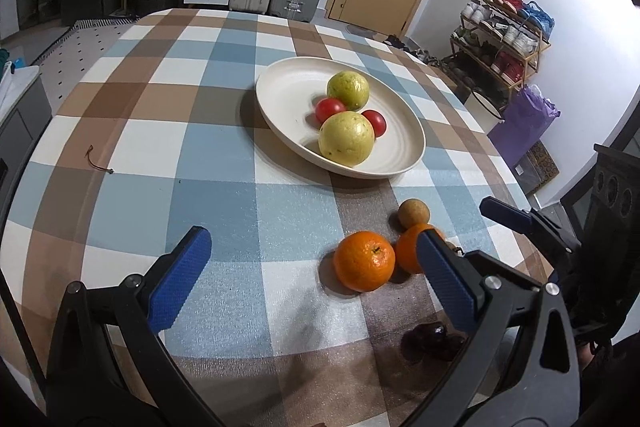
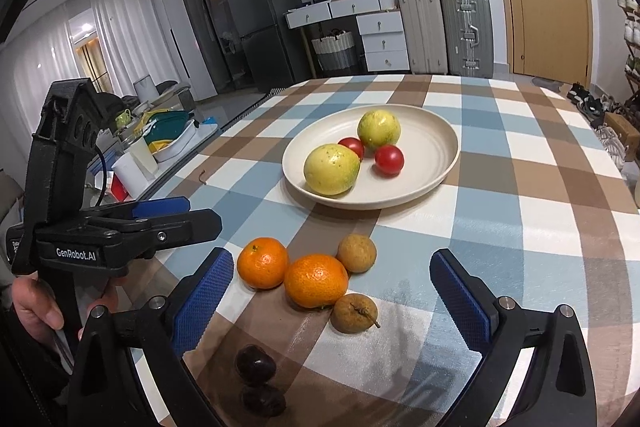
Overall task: Organize fruits
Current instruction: 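Grasp an orange with the right gripper while the left gripper grasps another orange, then carry both oranges in both grippers over the cream plate, then lower both oranges onto the plate and open both grippers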
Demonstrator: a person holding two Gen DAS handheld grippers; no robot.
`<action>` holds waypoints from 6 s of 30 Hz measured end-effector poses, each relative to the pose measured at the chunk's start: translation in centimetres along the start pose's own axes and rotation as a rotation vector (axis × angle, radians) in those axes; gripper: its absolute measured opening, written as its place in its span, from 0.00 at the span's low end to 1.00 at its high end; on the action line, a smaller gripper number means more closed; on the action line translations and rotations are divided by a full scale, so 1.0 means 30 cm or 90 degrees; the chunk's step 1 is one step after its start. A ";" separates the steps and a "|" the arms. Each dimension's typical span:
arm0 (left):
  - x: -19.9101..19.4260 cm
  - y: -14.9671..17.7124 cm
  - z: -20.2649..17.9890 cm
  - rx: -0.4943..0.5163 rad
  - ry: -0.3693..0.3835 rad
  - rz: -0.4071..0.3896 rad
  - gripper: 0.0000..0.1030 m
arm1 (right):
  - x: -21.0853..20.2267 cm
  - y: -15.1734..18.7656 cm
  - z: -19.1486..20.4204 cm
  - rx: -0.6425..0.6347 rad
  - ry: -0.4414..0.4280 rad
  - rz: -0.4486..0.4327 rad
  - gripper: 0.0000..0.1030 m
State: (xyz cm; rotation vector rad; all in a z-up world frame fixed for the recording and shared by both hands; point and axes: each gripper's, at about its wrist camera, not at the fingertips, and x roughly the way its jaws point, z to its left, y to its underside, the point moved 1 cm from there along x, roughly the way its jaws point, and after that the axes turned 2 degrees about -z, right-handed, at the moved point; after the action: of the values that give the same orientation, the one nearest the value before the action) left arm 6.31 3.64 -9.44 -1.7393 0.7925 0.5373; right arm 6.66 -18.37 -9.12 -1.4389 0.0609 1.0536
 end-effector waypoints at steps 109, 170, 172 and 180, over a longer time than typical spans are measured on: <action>0.141 -0.207 -0.100 0.065 0.048 0.039 0.36 | 0.034 -0.123 -0.159 0.092 -0.094 -0.018 0.38; 0.339 -0.416 0.026 0.009 0.044 0.037 0.38 | 0.223 -0.260 -0.222 0.108 -0.076 0.006 0.49; 0.322 -0.416 0.029 0.005 0.041 0.034 0.40 | 0.207 -0.263 -0.217 0.105 -0.075 0.001 0.49; 0.233 -0.390 0.016 0.004 0.038 0.020 0.48 | 0.149 -0.264 -0.198 0.099 -0.069 -0.015 0.49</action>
State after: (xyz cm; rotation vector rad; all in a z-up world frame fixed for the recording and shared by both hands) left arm 19.69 4.51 -6.86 -1.7457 0.8639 0.5056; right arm 17.29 -19.10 -7.05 -1.2385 0.0471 1.0826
